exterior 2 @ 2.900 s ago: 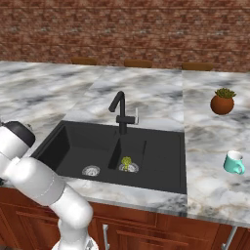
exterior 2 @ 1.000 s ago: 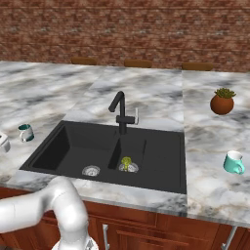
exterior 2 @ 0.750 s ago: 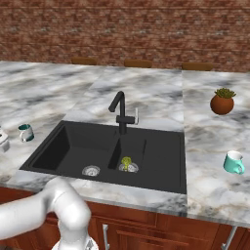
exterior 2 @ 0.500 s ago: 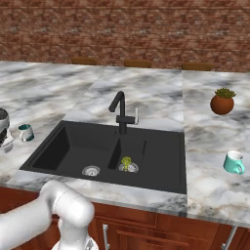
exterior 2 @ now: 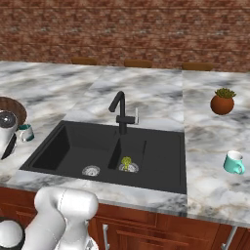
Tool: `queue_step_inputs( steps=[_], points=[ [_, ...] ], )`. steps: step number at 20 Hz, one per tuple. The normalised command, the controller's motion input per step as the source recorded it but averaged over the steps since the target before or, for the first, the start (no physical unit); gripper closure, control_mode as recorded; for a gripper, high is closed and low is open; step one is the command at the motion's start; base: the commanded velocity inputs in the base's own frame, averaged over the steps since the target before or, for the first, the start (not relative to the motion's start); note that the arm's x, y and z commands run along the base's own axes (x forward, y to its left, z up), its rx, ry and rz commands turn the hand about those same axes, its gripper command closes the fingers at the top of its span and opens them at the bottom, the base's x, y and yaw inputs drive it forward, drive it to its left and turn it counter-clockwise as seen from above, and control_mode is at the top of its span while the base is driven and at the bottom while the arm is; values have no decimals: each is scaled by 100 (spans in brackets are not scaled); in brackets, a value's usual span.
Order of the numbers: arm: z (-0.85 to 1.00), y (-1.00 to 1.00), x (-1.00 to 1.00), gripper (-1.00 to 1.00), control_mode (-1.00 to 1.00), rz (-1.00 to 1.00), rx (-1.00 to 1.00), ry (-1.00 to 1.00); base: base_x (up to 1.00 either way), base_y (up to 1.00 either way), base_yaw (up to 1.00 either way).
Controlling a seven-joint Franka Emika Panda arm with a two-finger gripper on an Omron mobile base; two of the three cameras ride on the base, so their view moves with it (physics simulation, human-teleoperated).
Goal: Clear the mugs and bowl far away from the sink.
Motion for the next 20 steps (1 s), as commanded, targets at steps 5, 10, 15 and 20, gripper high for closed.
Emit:
queue_step_inputs(
  steps=[5, 10, 15, 20],
  points=[
    [91, -87, -29, 100, -100, -25, -2, 34, 0, 0, 0],
    [51, -100, -30, 100, -100, -20, -1, 36, 0, 0, 0],
    [20, -98, -82, 100, -100, -9, 0, 2, 0, 0, 0],
    [26, -63, -94, 100, -100, -17, -15, -8, 0, 0, 0]
  ],
)
